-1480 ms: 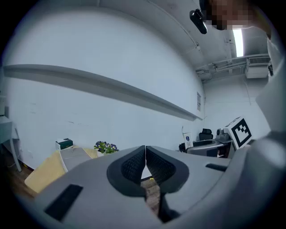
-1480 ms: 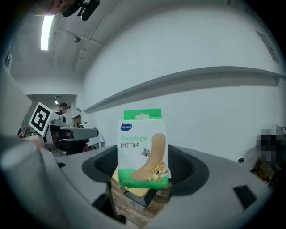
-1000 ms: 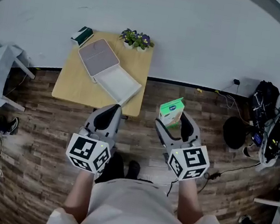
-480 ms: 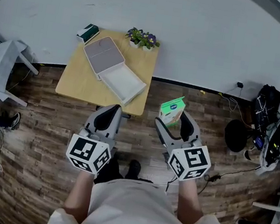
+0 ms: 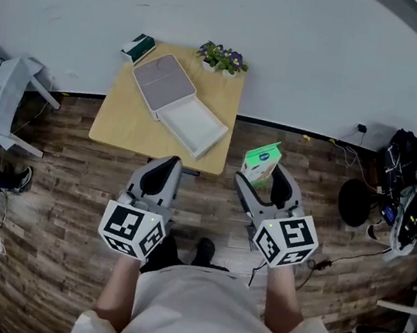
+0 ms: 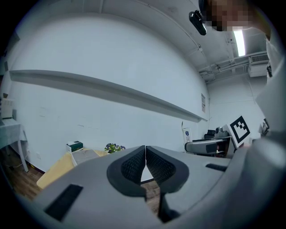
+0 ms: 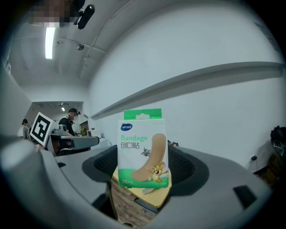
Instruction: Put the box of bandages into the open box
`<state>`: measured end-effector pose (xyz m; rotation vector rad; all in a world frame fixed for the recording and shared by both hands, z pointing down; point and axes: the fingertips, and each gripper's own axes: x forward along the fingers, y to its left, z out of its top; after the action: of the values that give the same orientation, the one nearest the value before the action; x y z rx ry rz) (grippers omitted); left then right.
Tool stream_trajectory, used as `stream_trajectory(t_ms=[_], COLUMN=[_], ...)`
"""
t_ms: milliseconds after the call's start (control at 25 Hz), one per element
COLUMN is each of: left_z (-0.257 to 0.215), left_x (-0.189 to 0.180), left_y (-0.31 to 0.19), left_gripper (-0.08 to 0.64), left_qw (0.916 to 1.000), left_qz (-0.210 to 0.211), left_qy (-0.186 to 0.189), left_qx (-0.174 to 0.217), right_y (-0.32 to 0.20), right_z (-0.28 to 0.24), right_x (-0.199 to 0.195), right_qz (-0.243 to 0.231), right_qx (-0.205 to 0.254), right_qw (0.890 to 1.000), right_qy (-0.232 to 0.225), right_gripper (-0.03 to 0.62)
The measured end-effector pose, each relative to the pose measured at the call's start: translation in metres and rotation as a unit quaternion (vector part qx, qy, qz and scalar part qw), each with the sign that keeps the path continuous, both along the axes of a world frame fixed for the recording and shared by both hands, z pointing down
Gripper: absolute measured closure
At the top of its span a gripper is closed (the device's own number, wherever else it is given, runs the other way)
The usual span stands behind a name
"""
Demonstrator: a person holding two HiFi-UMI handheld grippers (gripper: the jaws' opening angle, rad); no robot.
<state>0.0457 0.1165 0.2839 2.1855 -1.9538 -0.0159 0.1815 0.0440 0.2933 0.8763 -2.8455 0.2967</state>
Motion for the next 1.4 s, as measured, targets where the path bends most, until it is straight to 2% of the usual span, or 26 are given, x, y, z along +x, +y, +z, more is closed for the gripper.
stream_trajectory(t_ms=[680,960,1400], left_z=[0.009,0.011,0.018], left_x=[-0.062,-0.093,-0.139], left_y=[-0.030,-0.043,-0.065], left_gripper=[0.554,0.554,0.554], left_qw=[0.9983,0.9963,0.9913], left_qz=[0.056,0.082,0.130], left_qy=[0.011,0.022,0.018], left_qx=[-0.010,-0.008,-0.012], right_y=[-0.012,-0.018,-0.022], right_z=[-0.003,0.002,0.013], right_x=[-0.057,-0.088,-0.138], right_qz=[0.050,0.073,0.103], right_qx=[-0.037,-0.050,-0.066], right_qw=[0.998,0.995,0.992], right_qy=[-0.032,-0.034,-0.034], right_gripper=[0.239,0.239,0.239])
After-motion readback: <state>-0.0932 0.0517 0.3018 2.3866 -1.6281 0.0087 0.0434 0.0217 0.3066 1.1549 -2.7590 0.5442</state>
